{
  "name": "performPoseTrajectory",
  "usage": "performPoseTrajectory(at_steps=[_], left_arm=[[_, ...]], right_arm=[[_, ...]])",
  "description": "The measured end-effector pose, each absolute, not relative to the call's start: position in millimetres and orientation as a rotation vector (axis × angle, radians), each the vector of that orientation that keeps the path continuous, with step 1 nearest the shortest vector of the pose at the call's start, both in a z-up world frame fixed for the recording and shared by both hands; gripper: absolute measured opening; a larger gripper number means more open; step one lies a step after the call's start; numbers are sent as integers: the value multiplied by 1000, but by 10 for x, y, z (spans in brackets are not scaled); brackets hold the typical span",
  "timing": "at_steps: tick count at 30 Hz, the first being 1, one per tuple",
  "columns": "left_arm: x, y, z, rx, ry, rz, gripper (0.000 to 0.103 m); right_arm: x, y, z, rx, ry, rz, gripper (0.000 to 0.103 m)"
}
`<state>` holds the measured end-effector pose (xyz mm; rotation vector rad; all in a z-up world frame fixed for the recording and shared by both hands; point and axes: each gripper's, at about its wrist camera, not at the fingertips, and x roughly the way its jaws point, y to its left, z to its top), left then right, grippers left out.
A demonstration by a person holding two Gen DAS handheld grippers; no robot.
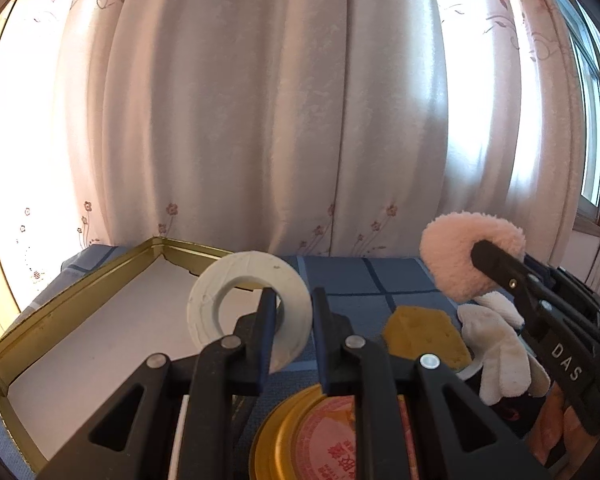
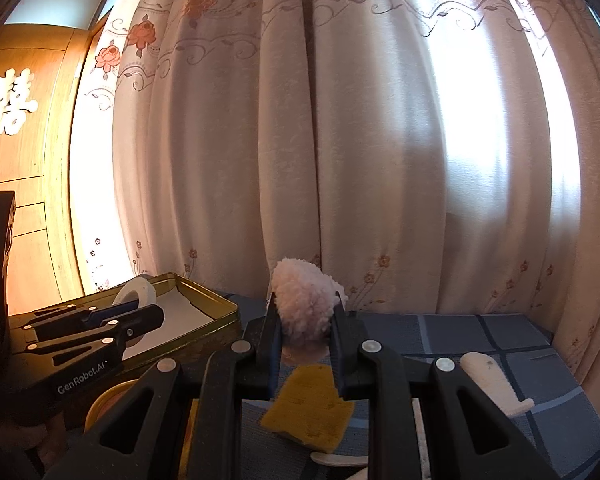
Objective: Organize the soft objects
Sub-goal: 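Carry the tape roll with the left tool while the right tool carries the ball to the tray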
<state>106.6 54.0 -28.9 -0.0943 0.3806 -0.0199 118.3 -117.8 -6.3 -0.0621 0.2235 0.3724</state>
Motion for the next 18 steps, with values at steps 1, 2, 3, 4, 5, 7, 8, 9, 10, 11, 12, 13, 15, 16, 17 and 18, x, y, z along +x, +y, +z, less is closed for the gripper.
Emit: performPoseTrajectory(at_steps=[1, 2, 3, 4, 5, 7, 8, 9, 10, 11, 12, 13, 15, 16, 17, 18], left_arm=[[1071, 533, -287, -93, 383, -15, 16], [1075, 529, -287, -92, 385, -9, 16], [1079, 530, -288, -92, 387, -3, 16], [1079, 527, -288, -92, 388, 6, 16], [1082, 525, -288, -94, 390, 13, 16], [1088, 535, -288, -100, 393, 29, 16], [1092, 547, -290, -104, 395, 36, 16], [1094, 557, -290, -108, 397, 40, 16], [1095, 566, -292, -112, 399, 44, 16], [1096, 576, -293, -117, 400, 48, 16], [1095, 578, -294, -120, 401, 50, 16], [1096, 583, -293, -122, 401, 51, 16], [1097, 588, -291, -125, 403, 58, 16], [1096, 588, -292, -126, 404, 61, 16], [1099, 590, -291, -129, 405, 67, 16], [1102, 585, -289, -132, 407, 74, 16]], right_arm=[[1190, -1166, -65, -63, 225, 373, 22], [1197, -1154, -68, -63, 227, 374, 22], [1200, -1145, -70, -64, 228, 374, 22], [1210, -1131, -73, -64, 231, 374, 22], [1218, -1118, -75, -65, 234, 374, 22], [1233, -1101, -78, -65, 236, 374, 22], [1242, -1089, -80, -64, 238, 375, 22], [1244, -1079, -79, -65, 238, 374, 22], [1250, -1067, -82, -65, 240, 374, 22], [1258, -1056, -85, -65, 241, 375, 22], [1264, -1048, -88, -65, 242, 374, 22], [1274, -1034, -92, -64, 245, 374, 22], [1288, -1013, -97, -65, 248, 375, 22], [1291, -999, -99, -66, 249, 375, 22], [1294, -986, -99, -68, 248, 376, 22], [1298, -971, -99, -71, 248, 378, 22]])
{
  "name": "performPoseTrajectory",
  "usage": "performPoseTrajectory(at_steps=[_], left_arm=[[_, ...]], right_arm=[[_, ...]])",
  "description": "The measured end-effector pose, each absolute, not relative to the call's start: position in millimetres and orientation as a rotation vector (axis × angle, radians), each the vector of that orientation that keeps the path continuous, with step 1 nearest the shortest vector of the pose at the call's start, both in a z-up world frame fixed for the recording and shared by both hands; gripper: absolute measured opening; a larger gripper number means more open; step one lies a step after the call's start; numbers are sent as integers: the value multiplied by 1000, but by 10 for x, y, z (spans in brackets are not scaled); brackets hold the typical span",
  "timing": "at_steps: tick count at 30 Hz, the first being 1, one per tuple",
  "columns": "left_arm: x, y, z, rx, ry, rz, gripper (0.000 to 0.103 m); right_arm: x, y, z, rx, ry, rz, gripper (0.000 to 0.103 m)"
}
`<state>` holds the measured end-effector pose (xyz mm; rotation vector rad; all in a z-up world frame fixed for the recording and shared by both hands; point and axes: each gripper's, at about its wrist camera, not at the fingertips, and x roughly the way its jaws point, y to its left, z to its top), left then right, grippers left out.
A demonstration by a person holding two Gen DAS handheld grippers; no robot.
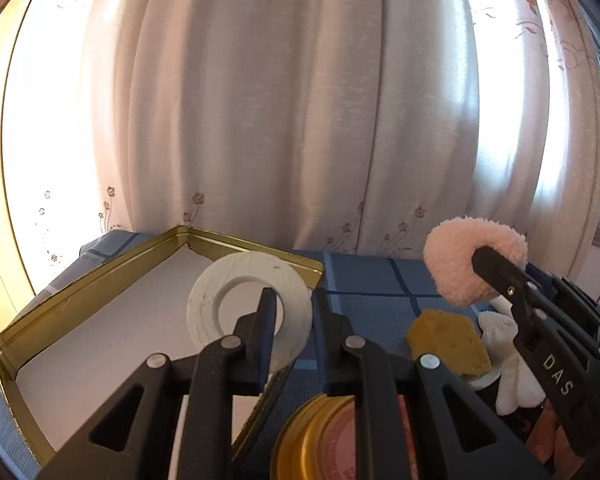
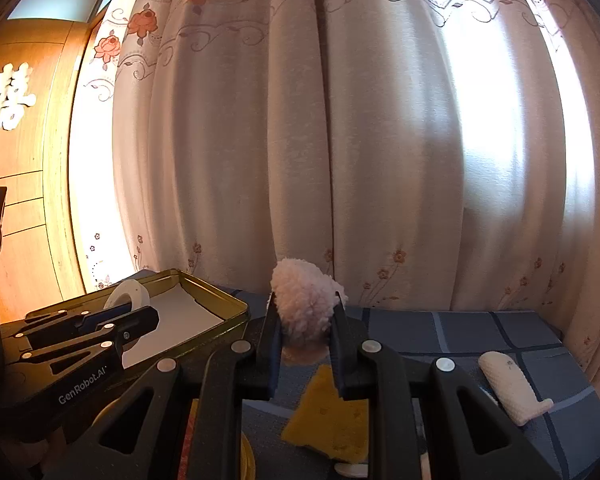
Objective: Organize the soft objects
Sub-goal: 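Carry the tape roll with the left tool while the right tool carries the ball to the tray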
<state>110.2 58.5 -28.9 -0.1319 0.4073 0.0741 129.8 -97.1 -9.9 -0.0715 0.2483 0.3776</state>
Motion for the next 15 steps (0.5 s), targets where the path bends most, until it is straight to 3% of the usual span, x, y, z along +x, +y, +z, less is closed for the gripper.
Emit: performPoseTrajectory(at_steps=[15], left_arm=[[1095, 673, -290, -169, 418, 143, 16]], right_arm=[[1297, -726, -113, -107, 247, 412, 22]])
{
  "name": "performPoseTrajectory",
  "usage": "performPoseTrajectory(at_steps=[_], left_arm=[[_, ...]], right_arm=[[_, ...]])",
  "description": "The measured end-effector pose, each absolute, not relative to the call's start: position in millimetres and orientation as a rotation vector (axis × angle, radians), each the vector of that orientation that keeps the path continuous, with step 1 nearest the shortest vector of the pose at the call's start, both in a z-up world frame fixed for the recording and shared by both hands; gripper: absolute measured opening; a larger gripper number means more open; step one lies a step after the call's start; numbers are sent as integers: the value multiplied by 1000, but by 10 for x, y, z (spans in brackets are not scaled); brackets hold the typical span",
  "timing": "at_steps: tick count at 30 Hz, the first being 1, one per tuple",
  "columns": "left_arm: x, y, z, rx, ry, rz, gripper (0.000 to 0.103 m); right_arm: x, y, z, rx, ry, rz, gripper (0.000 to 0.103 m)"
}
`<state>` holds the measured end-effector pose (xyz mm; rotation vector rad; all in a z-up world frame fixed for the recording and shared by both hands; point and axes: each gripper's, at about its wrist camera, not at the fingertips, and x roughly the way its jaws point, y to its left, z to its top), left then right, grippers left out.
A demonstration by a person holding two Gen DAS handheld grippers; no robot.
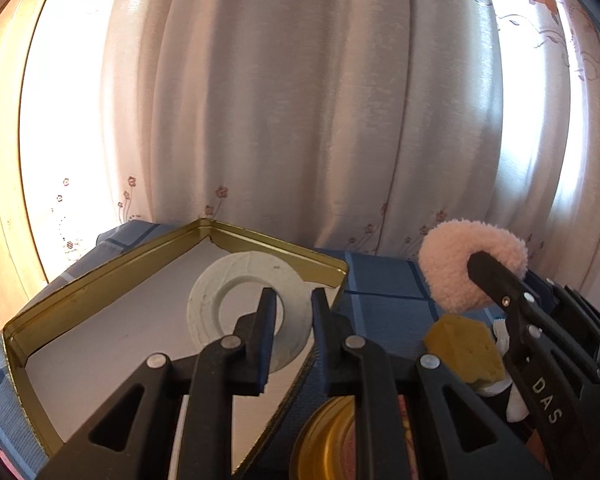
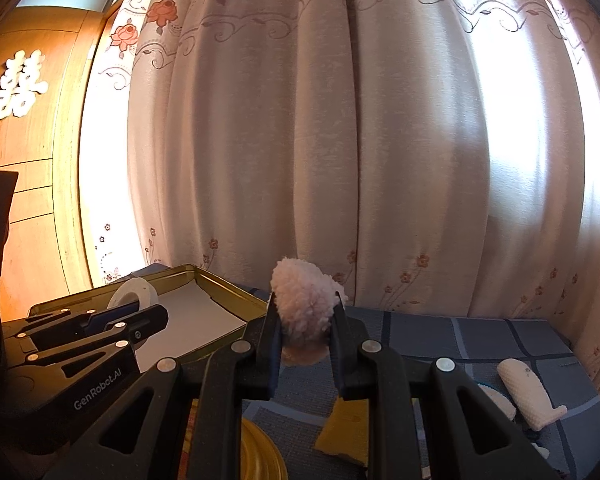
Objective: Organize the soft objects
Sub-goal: 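Carry the tape roll with the left tool while the right tool carries the ball to the tray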
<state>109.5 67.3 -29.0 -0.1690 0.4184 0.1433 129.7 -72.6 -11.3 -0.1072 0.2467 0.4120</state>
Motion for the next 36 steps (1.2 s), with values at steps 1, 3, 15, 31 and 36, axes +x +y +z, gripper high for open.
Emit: performPoseTrajectory(at_steps=[1, 3, 15, 31, 36], left_arm=[[1093, 674, -289, -170, 419, 150, 16], [1092, 678, -287, -172, 422, 162, 16], [1102, 733, -295, -201, 448, 194, 16], [1111, 837, -316, -238, 468, 225, 16], [1112, 860, -319, -234, 468, 228, 16]], right_arm=[[1297, -721, -113, -108, 247, 413, 22], [1299, -708, -115, -110, 248, 415, 22], [1264, -580, -128, -144, 245, 434, 22], [1189, -360, -141, -202, 229, 472, 22], [1151, -292, -148, -240, 218, 480, 22]])
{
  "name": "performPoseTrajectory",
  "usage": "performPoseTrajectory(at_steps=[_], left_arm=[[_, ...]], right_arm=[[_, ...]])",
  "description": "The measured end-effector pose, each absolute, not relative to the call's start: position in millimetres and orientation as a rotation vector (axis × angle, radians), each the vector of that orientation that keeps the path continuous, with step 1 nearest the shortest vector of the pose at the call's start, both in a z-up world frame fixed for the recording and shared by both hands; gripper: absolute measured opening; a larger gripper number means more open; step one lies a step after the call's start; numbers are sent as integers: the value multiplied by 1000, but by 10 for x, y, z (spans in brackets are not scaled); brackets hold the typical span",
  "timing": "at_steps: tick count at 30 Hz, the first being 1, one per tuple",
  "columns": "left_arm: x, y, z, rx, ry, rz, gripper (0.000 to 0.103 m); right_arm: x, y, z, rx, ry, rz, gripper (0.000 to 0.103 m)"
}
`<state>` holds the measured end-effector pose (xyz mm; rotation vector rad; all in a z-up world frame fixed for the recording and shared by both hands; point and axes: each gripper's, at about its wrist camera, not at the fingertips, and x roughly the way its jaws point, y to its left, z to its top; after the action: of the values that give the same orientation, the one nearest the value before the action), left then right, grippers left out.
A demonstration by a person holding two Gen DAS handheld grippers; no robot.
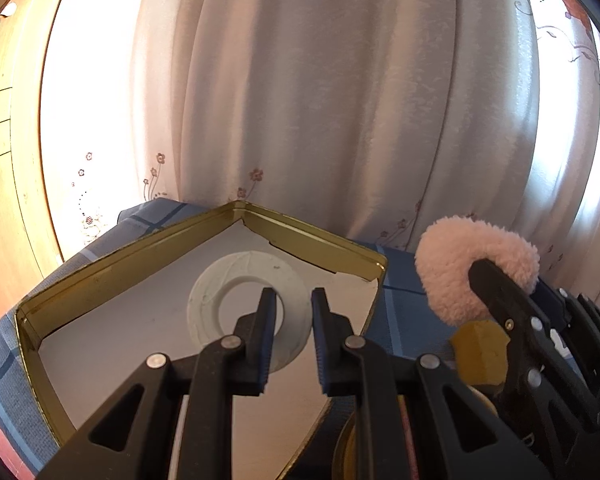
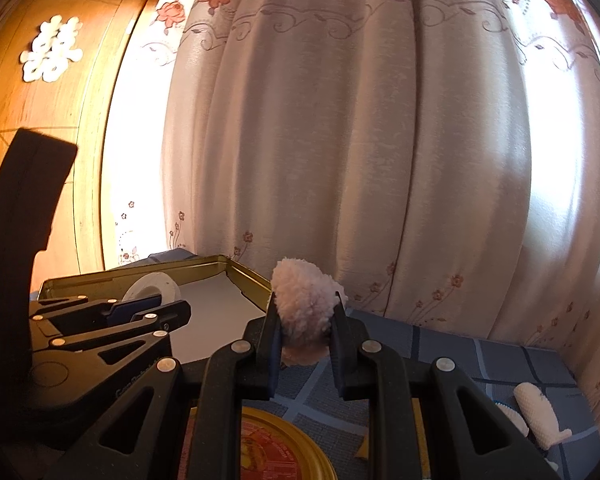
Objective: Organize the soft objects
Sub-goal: 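Carry the tape roll with the left tool while the right tool carries the ball to the tray, then lower the tape roll into the tin tray with the left tool while the right tool releases the ball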
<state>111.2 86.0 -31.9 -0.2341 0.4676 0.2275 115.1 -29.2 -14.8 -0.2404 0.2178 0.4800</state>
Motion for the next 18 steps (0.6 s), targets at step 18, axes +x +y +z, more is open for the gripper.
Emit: performPoseTrajectory(at_steps=[18], left_arm=[[1055, 998, -288, -276, 534, 165, 16]], right_arm=[[1219, -170, 185, -184, 287, 568, 23]])
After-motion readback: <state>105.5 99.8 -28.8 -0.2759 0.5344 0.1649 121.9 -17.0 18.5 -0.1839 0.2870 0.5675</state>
